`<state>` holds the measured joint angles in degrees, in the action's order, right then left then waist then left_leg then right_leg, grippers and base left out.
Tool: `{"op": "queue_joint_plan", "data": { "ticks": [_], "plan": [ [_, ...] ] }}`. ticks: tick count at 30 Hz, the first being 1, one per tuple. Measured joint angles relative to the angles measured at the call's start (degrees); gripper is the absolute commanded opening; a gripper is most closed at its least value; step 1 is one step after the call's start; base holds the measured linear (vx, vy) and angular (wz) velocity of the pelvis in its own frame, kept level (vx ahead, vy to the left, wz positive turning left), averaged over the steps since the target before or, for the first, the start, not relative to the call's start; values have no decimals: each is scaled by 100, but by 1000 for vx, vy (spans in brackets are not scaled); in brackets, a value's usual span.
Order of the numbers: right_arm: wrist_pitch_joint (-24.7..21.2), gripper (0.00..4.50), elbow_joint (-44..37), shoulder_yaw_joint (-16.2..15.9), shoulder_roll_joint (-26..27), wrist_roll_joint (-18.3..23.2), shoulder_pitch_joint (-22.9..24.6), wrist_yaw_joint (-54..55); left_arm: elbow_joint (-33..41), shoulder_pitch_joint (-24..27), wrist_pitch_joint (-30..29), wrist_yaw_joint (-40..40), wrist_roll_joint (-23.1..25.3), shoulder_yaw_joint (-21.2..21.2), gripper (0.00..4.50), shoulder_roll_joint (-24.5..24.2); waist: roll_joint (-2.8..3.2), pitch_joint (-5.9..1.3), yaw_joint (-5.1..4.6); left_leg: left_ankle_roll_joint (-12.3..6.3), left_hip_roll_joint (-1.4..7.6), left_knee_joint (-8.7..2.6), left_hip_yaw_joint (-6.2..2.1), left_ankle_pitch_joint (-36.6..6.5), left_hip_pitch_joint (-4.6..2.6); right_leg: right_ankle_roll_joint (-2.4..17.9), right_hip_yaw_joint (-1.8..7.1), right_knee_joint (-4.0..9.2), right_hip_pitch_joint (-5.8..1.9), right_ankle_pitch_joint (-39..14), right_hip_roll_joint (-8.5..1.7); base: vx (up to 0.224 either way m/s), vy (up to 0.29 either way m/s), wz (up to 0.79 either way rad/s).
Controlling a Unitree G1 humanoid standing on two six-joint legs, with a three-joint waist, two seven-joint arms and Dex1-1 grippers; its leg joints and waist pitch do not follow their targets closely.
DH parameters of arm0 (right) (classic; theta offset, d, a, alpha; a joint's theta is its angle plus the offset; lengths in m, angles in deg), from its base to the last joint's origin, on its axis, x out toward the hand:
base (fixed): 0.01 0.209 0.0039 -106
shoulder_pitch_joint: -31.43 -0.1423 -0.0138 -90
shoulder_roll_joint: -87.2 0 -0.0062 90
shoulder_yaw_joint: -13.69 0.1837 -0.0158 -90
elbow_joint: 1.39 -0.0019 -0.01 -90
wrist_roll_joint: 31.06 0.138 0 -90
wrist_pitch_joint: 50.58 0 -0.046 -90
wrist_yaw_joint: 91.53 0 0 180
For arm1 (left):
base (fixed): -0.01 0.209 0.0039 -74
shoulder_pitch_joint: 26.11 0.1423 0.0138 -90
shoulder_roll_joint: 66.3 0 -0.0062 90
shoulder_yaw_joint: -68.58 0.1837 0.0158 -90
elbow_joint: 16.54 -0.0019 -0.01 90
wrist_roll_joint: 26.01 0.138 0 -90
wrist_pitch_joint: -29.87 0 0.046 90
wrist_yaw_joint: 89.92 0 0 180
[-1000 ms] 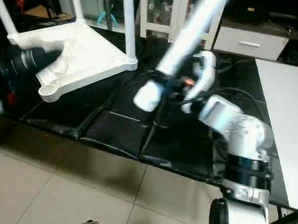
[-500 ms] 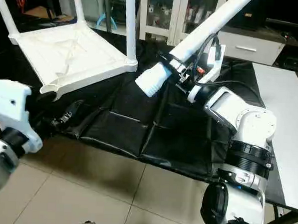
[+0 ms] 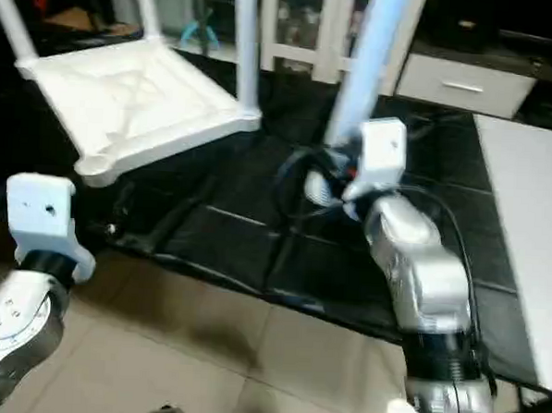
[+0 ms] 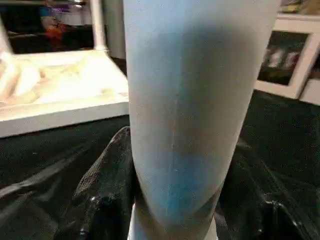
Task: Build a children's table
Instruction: Pick table leg
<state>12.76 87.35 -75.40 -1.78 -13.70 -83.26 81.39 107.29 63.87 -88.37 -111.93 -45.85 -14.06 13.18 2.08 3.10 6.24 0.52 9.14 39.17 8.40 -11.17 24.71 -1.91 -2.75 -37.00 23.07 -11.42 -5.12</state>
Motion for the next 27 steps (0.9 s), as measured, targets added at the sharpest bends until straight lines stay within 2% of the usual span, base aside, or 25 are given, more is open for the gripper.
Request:
{"op": "queue_joint_plan", "data": {
  "ticks": [2,4,5,6,7,8,9,10,11,12,13,14,15,16,17,18,19,20,21,22,23,24,25,26,27],
  "plan": [
    [262,184,1,41,270,20,106,-12,-118,-7,76,2,159,-1,389,-9,26,-9,-81,-121,-111,2,84,-35,-22,-21,86,51,-2,-1,-76,2,204,2],
    [580,184,1,41,505,50,174,-119,-194,29,186,19,283,-19,389,44,49,-7,-226,-309,-247,-85,196,-10,-46,67,70,96,18,-53,-173,-30,243,7],
    [670,184,1,41,563,60,172,-150,-213,56,230,42,343,-34,389,53,57,-2,-313,-387,-289,-118,246,10,-53,201,6,-31,37,-181,-212,-39,224,11],
    [738,184,1,41,573,63,159,-174,-226,80,245,53,389,-50,389,61,47,-6,-396,-461,-343,-148,326,33,-61,185,-172,-347,101,-325,-190,-54,171,5],
    [761,184,1,43,554,57,159,-169,-233,101,247,60,396,-60,389,80,40,-11,-457,-515,-382,-173,386,55,-75,136,-293,-489,83,-378,-108,-54,171,5],
    [803,184,1,44,520,50,158,-160,-233,112,260,67,405,-74,389,107,-8,-27,-478,-544,-445,-218,501,72,-75,101,-335,-499,61,-400,-21,-79,128,-12],
    [857,184,2,74,475,45,180,-153,-257,123,281,89,436,-62,389,197,-66,-22,-513,-553,-543,-256,572,92,-56,139,-179,-465,37,-408,2,-105,151,-11],
    [874,184,25,113,443,31,220,-143,-251,124,306,120,448,-26,389,270,-86,-24,-475,-480,-582,83,357,-131,48,95,-102,-441,76,-337,-43,-105,151,-11],
    [877,184,56,143,432,8,218,-140,-253,168,348,126,497,-23,389,297,-53,-41,-476,-323,-638,788,-143,-240,201,51,-98,-436,105,-278,-122,-101,204,-23],
    [883,184,67,148,428,-13,222,-144,-277,209,355,126,549,-25,389,291,-62,-42,-509,-44,-605,1242,-553,-369,204,-38,-106,-401,99,-207,-275,-107,233,-33],
    [922,184,67,145,408,-57,201,-145,-278,186,367,129,576,-30,389,298,-70,-33,-570,161,-479,1144,-657,-481,98,-82,-112,-371,93,-165,-374,-107,233,-33],
    [951,184,71,135,396,-138,199,-147,-277,174,377,138,598,-30,389,313,-75,-26,-622,231,-353,875,-657,-540,-19,-129,-124,-336,86,-133,-423,-119,275,-7],
    [1159,184,137,36,269,-415,171,-170,-272,151,435,177,627,-53,389,327,60,-39,-720,457,-55,450,-599,-537,-226,-187,-142,-282,46,-88,-470,-128,288,13],
    [1304,184,191,-94,168,-667,171,-166,-273,192,446,185,645,-104,389,344,62,-19,-820,366,-69,444,-503,-526,-231,-174,-75,-208,35,-102,-445,-128,288,13],
    [1375,184,212,-170,117,-815,158,-162,-273,244,445,185,654,-154,389,337,79,-7,-915,300,-96,430,-481,-513,-223,-18,-29,-195,38,-204,-417,-140,299,16],
    [1528,184,214,-445,150,-1044,137,-177,-297,319,440,185,674,-301,389,284,73,12,-990,155,-170,341,-404,-443,-214,352,-166,-483,44,-488,-361,-124,283,5],
    [1620,184,212,-564,180,-1124,133,-181,-300,321,440,185,685,-339,389,285,28,7,-1014,62,-214,275,-352,-387,-244,414,-280,-593,8,-542,-226,-124,283,5],
    [1696,184,208,-645,196,-1185,100,-170,-297,326,441,185,718,-345,389,302,-32,-6,-1015,-8,-293,209,-277,-345,-274,427,-367,-605,-92,-550,-90,-103,216,-5],
    [1774,184,195,-666,196,-1264,27,-141,-292,329,440,186,729,-340,389,317,-98,-13,-1008,-63,-394,150,-180,-311,-279,355,-396,-579,-174,-528,14,-113,201,2],
    [1875,184,163,-629,144,-1330,-18,-87,-286,351,439,191,748,-295,389,405,-180,-21,-984,-113,-480,77,-55,-301,-260,163,-265,-542,-209,-545,0,-113,201,2],
    [1913,184,178,-564,90,-1355,2,-57,-266,372,430,208,763,-232,389,473,-209,-19,-898,-116,-525,201,-40,-443,-229,82,-162,-476,-171,-479,-99,-111,243,-2],
    [1919,184,234,-520,68,-1374,2,-25,-212,457,422,217,791,-212,389,520,-191,-23,-828,-46,-565,817,-378,-556,-59,-27,-104,-407,-132,-381,-185,-46,139,-9],
    [1918,184,263,-500,84,-1371,6,-16,-209,479,419,219,819,-216,389,522,-181,-26,-791,-31,-560,1026,-509,-551,-43,-69,-109,-381,-131,-354,-270,-76,292,-27],
    [1916,184,268,-472,110,-1360,16,-14,-206,476,418,220,842,-222,389,542,-182,-22,-765,3,-410,912,-672,-572,-122,-139,-128,-302,-118,-285,-391,-81,278,-17],
    [1924,184,266,-459,129,-1358,11,-12,-193,449,414,224,864,-212,389,554,-90,-33,-783,-1,-185,357,-677,-580,-278,-129,-180,-250,-105,-247,-386,-130,398,6]
  ]
}}
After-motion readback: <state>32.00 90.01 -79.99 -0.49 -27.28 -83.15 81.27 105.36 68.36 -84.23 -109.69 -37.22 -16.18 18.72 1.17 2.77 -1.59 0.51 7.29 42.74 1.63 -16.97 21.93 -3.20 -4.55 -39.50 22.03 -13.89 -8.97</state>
